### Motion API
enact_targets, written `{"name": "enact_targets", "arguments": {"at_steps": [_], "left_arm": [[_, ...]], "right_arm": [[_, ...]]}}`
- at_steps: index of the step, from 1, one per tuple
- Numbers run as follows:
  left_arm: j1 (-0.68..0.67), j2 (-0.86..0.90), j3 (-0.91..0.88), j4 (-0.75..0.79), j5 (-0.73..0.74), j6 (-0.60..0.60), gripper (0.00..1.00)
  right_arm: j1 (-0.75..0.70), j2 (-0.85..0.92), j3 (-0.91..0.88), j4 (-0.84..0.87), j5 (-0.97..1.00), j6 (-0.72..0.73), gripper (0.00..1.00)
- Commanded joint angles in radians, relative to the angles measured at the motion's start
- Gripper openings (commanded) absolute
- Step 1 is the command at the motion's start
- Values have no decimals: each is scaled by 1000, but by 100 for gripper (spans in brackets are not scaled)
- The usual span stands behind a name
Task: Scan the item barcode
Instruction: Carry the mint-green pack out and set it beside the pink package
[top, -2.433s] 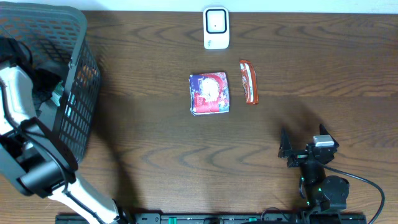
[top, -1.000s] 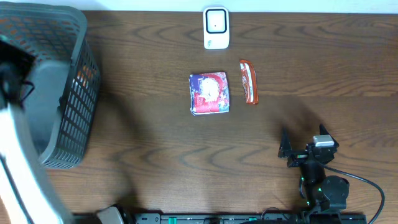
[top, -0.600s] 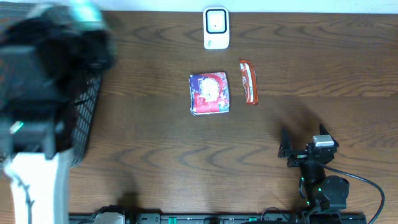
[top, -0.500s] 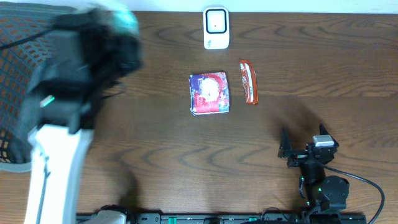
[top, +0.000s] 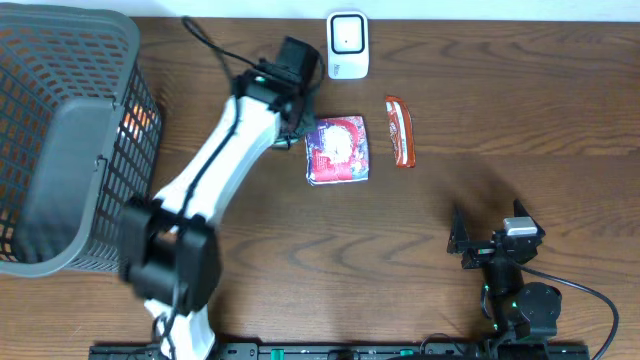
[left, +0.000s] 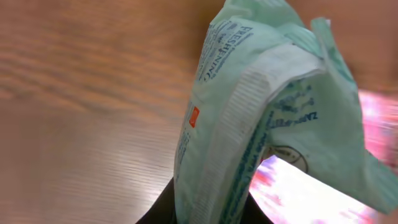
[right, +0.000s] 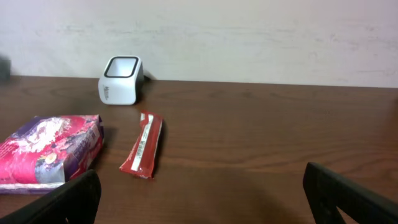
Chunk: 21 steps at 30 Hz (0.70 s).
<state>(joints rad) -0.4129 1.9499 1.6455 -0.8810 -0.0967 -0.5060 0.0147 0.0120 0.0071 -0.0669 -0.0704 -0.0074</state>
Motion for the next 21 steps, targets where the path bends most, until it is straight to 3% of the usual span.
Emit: {"name": "enact_targets", "arguments": {"at_steps": [1,4,10,21], "left_arm": [[4,72,-5,-15,-147,-35,8],[0,124,-5,-41,-114,-93,8],[-12,171,-5,6,118,-106,8],[-76,172,-5,147,183,-135,8]], "right_arm": [[-6,-6,-2,-4,5,14,99],[-6,-6,-2,-4,5,14,99],[-6,-6,-2,-4,5,14,99],[-6,-6,-2,-4,5,14,99]]}}
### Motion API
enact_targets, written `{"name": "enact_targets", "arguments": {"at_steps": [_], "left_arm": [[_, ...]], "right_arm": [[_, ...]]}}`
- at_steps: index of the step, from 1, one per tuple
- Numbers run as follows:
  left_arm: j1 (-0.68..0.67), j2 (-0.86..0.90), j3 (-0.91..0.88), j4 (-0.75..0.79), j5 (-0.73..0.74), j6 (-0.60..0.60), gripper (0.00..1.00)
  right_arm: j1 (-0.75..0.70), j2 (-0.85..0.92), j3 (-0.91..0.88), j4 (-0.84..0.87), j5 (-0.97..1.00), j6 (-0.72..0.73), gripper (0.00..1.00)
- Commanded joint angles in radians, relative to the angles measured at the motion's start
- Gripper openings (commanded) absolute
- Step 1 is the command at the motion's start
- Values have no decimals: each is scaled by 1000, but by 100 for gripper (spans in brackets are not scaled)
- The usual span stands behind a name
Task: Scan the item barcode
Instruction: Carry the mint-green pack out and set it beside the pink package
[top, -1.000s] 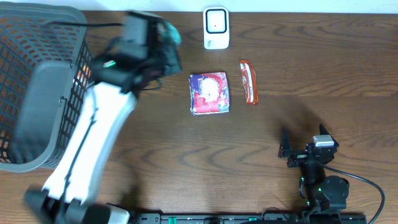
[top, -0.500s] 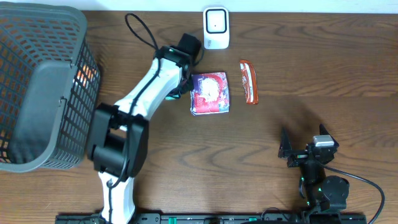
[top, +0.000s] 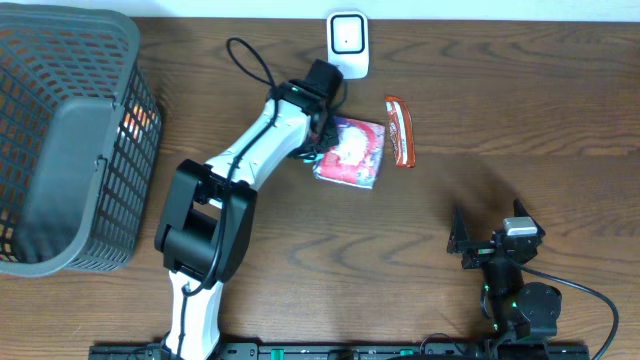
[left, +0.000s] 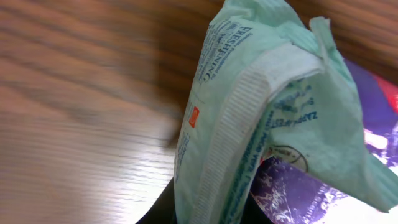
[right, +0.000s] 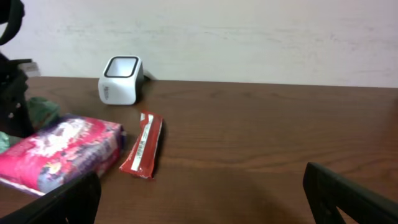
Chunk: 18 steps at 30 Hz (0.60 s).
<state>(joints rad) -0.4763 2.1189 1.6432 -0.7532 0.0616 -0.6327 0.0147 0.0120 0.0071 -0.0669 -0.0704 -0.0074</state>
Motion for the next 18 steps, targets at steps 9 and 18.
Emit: {"name": "enact_targets", "arguments": {"at_steps": [9,18], "left_arm": [[36,-5,-1,-91,-120,6,8],[-9,-5,-3,-218,-43,6,9]], "right_arm": [[-6,-6,-2,-4,5,14,99],[-6,-6,-2,-4,5,14,99]]}}
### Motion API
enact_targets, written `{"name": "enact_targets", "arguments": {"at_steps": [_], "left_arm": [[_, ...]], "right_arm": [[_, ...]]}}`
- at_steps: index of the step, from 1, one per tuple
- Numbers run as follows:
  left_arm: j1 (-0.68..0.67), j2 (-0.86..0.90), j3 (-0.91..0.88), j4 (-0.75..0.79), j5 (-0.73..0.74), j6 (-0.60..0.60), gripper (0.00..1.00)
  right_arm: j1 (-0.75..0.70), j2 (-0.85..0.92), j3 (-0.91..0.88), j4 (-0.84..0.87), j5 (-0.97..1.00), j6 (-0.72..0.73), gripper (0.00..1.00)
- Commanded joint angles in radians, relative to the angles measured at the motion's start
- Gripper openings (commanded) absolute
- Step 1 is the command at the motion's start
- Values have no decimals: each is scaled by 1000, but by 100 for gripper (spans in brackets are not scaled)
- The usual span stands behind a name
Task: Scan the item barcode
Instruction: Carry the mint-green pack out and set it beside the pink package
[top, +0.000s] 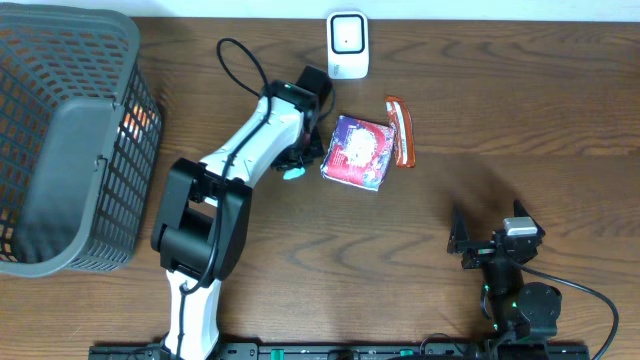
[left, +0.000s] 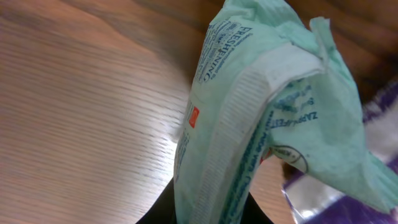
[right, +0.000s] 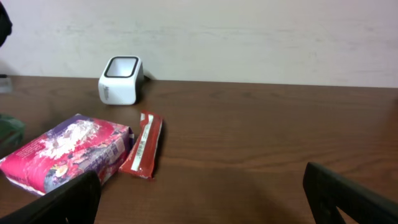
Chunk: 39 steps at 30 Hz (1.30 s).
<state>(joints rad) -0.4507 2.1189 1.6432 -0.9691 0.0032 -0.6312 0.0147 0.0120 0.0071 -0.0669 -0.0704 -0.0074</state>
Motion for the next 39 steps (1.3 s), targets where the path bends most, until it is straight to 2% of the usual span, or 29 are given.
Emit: {"name": "enact_targets", "arguments": {"at_steps": [1,4,6,9,13,17,20,22,28,32,35,39], "left_arm": [[-43,-3,-3,5,14,5,8],[-64,5,-3,40,7,5,9],[-71,15,-3,64,8,5,27],[-73,21,-3,75,12,5,27],[-69,19,2,74,136,5,27],[-55,12,23,75,135,9,28],[-35,11,36,80,105,13,51],[-16,11,51,80,93,56,64],[70,-47,170,-6,93,81,70],[134,-143,263,-26,93,127,70],[193,-252,317,9,93,191,70],[314,-423,339,128,83,240,70]], "right_arm": [[-6,-6,-2,-4,5,14,99],[-6,-6,-2,-4,5,14,99],[-6,-6,-2,-4,5,14,99],[-6,-6,-2,-4,5,14,99],[-6,-6,-2,-4,5,14,99],[-6,-6,-2,-4,5,14,99],[-6,-6,-2,-4,5,14,99],[-6,-6,-2,-4,5,14,99],[-6,-6,-2,-4,5,14,99],[-6,-6,-2,-4,5,14,99],[-6,-6,-2,-4,5,14,99],[-6,-6,-2,-4,5,14,99]]}}
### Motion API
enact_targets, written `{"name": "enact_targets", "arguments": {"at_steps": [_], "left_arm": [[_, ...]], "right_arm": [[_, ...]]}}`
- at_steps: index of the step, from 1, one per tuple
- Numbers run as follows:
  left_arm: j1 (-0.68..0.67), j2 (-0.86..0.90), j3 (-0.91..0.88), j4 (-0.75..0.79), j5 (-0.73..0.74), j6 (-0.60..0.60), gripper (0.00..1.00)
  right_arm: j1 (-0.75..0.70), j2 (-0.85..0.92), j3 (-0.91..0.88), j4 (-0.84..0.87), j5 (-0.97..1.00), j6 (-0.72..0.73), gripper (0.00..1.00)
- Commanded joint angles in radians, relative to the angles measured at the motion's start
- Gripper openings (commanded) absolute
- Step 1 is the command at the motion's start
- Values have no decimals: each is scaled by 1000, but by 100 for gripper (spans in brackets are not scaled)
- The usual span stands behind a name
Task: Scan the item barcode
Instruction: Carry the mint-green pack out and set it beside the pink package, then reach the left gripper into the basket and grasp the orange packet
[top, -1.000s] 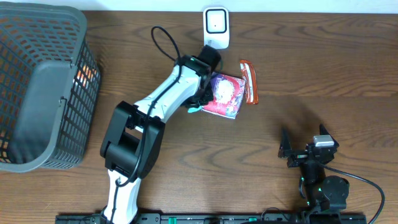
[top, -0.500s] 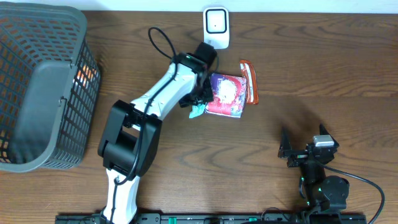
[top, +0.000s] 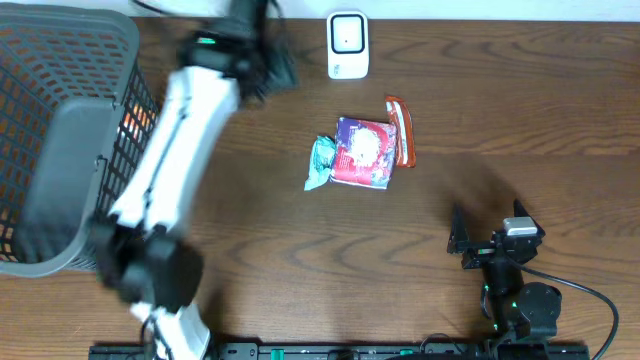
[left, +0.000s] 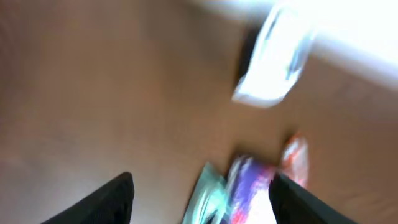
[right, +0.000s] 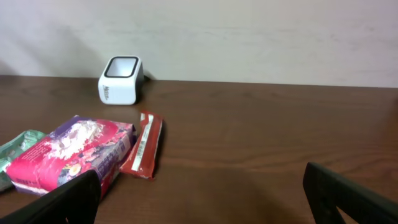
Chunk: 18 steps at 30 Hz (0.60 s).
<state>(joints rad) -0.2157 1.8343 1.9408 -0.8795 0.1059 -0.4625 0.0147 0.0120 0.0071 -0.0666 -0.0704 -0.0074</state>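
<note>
A mint-green packet (top: 321, 163) lies flat on the table, touching the left side of a purple-pink pouch (top: 362, 152). It also shows, blurred, in the left wrist view (left: 208, 190) and at the far left of the right wrist view (right: 17, 147). The white scanner (top: 347, 45) stands at the back edge. My left gripper (top: 268, 68) is raised at the back left, open and holding nothing, its fingers (left: 115, 199) wide apart. My right gripper (top: 487, 215) rests open at the front right.
A red snack bar (top: 400, 130) lies against the pouch's right side. A dark mesh basket (top: 60, 140) with a grey flap fills the left end of the table. The wall runs right behind the scanner (right: 121, 79).
My left gripper let go of the green packet, which now lies beside the pouch. The gripper opened and moved up and back to the left. The right arm stayed still.
My left gripper held the green packet left of the pouch, then close under the scanner, pushing the pouch toward the red bar. It then held the packet just left of the pouch. Now the packet lies on the table and the gripper is away, open.
</note>
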Motion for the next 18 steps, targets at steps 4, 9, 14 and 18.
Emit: {"name": "enact_targets", "arguments": {"at_steps": [4,9,14,18], "left_arm": [[249,-254,41,114,-96,65,70],[523,-277,40,69,-111,-32,71],[676,-198,40,-6,-110,-41,72],[710,-95,40,-12,-74,-51,72]], "right_arm": [[-6,-6,-2,-5,5,14,99],[-6,-6,-2,-5,5,14,99],[-6,-6,-2,-5,5,14,99],[-6,-6,-2,-5,5,14,99]]}}
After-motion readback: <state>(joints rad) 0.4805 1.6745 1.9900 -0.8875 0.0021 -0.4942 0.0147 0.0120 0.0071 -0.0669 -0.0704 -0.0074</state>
